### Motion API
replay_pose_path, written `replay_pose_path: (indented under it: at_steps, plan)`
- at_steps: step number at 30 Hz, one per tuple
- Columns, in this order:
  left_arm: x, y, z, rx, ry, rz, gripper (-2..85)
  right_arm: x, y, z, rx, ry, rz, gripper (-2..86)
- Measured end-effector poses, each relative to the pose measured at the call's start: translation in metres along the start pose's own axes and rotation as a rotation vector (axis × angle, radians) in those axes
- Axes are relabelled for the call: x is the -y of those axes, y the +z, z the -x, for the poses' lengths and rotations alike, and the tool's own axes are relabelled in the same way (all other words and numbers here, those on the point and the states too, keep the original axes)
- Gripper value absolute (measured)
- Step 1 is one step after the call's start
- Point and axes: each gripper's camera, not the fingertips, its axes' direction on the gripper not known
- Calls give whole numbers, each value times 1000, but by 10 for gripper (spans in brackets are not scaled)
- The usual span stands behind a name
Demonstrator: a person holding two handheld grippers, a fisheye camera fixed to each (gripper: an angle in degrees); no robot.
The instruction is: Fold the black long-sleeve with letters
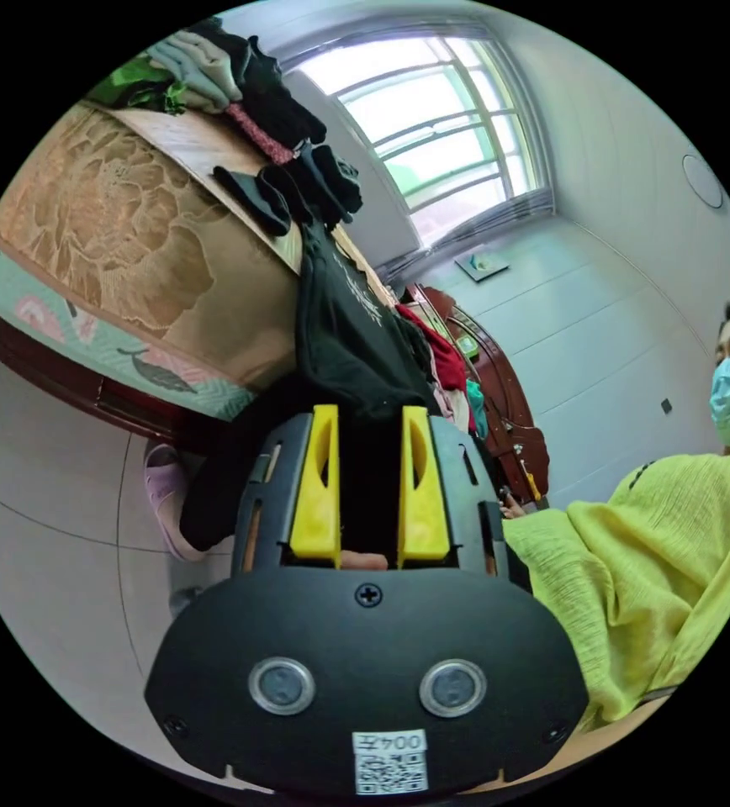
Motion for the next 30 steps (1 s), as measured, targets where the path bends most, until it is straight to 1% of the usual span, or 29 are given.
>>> replay_pose_path:
  at_steps: [3, 6, 8, 10, 12, 13, 16, 18, 20, 21, 23, 25, 26, 27, 28, 29, 30]
  plan:
    - [8, -8, -21, 6, 72, -33, 44, -7, -9, 29, -1, -56, -23, 45]
    - [21, -16, -44, 52, 188, 59, 31, -16, -14, 63, -17, -147, -18, 44]
    - [23, -13, -44, 116, 223, 154, 28, -19, -1, 69, -92, -172, 28, 44]
    - [17, 2, -21, 204, 196, 284, 29, -20, 21, 56, -126, -142, 101, 44]
    - [6, 18, 11, 227, 104, 334, 33, -22, 44, 39, -130, -93, 152, 45]
    - [-3, 30, 29, 206, 55, 361, 38, -25, 55, 30, -128, -67, 161, 46]
    - [-24, 42, 47, 229, 32, 385, 60, -33, 60, 31, -124, -56, 129, 49]
    - [-36, 33, 49, 249, 49, 354, 77, -36, 53, 41, -196, -84, 117, 52]
    - [-45, 21, 54, 276, 44, 336, 93, -42, 40, 70, -443, -172, 23, 60]
    - [-48, 12, 53, 319, 50, 301, 94, -44, 38, 80, -504, -207, -4, 62]
    - [-48, 11, 36, 364, 123, 217, 91, -53, 49, 125, -669, -359, -72, 60]
    - [-46, 47, 3, 402, 262, 148, 68, -59, 79, 157, -712, -482, -61, 30]
    - [-46, 62, -4, 419, 300, 149, 60, -64, 106, 176, -733, -559, -27, 14]
    - [-48, 98, -17, 461, 380, 179, 43, -67, 121, 184, -752, -596, -13, 6]
    - [-55, 138, -28, 523, 457, 217, 30, -74, 152, 198, -815, -680, 8, 1]
    - [-60, 157, -32, 557, 493, 225, 24, -84, 183, 209, -905, -768, 24, -3]
    - [-71, 193, -35, 612, 549, 232, 19, -88, 197, 213, -953, -808, 33, -4]
